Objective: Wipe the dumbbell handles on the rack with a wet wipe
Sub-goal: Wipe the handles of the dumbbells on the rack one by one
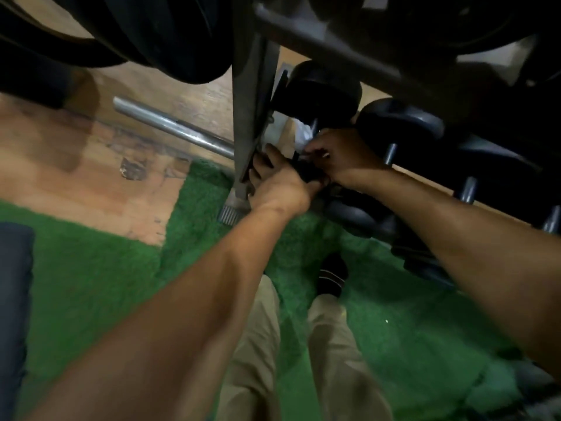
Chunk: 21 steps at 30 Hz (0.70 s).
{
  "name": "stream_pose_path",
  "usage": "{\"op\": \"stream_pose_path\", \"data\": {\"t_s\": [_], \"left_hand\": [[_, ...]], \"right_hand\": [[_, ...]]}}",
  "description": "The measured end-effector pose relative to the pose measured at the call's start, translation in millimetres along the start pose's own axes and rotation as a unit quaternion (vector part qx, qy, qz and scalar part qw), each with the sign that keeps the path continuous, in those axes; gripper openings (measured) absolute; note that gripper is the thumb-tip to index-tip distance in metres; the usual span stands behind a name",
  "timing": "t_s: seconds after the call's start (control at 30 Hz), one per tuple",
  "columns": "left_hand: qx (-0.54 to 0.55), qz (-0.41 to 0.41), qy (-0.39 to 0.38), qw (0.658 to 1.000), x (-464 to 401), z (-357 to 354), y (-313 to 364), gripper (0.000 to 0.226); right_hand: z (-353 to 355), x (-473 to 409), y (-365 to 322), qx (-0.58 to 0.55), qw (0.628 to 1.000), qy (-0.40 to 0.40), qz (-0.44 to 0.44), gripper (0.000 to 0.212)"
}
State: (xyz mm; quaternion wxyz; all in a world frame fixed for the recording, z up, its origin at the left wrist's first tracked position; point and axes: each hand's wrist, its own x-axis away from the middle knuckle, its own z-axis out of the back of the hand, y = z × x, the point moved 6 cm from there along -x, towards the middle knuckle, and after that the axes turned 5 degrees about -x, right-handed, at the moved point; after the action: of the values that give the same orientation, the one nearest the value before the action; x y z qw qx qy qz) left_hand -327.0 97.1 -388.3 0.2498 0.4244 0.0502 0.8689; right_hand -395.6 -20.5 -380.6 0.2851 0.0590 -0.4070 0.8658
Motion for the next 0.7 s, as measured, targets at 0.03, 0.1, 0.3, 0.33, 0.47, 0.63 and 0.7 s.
{"op": "stream_pose_path", "data": {"t_s": [0.03, 0.1, 0.3, 0.33, 0.47, 0.63, 0.7], "left_hand": [[0.007, 0.002, 0.005, 1.0, -1.3, -0.3, -0.1, 0.133], [0.03, 0.012, 0.002, 0.999, -5.7, -4.2, -3.5, 0.139], [0.085, 0.032, 0.018, 0.996, -11.8, -1.4, -17.5, 0.16], [0.084, 0.029, 0.019, 0.996, -10.3, -0.6, -17.8, 0.162], [0.091, 0.032, 0.026, 0.995, -8.7, 1.2, -17.9, 0.166], [0.072, 0.029, -0.006, 0.997, -13.2, -0.3, -14.7, 0.157], [0.072, 0.028, -0.016, 0.997, -15.5, -1.1, -15.3, 0.157]], "right_hand": [[-3.8, -1.0, 2.3, -0.006, 1.0, -0.029, 0.006, 0.032], [-4.3, -2.6, 7.8, -0.022, 0.998, -0.053, -0.006, 0.045], [-8.3, -11.2, 10.6, -0.054, 0.998, -0.041, 0.001, 0.023], [-6.1, -13.1, 11.7, -0.059, 0.998, -0.023, -0.006, 0.022], [3.0, -12.3, 16.0, -0.058, 0.994, 0.09, -0.009, 0.019], [-9.4, -13.3, -2.6, -0.024, 0.997, 0.002, 0.079, 0.018], [-10.8, -16.0, -6.8, 0.016, 0.994, -0.056, 0.097, 0.02]]}}
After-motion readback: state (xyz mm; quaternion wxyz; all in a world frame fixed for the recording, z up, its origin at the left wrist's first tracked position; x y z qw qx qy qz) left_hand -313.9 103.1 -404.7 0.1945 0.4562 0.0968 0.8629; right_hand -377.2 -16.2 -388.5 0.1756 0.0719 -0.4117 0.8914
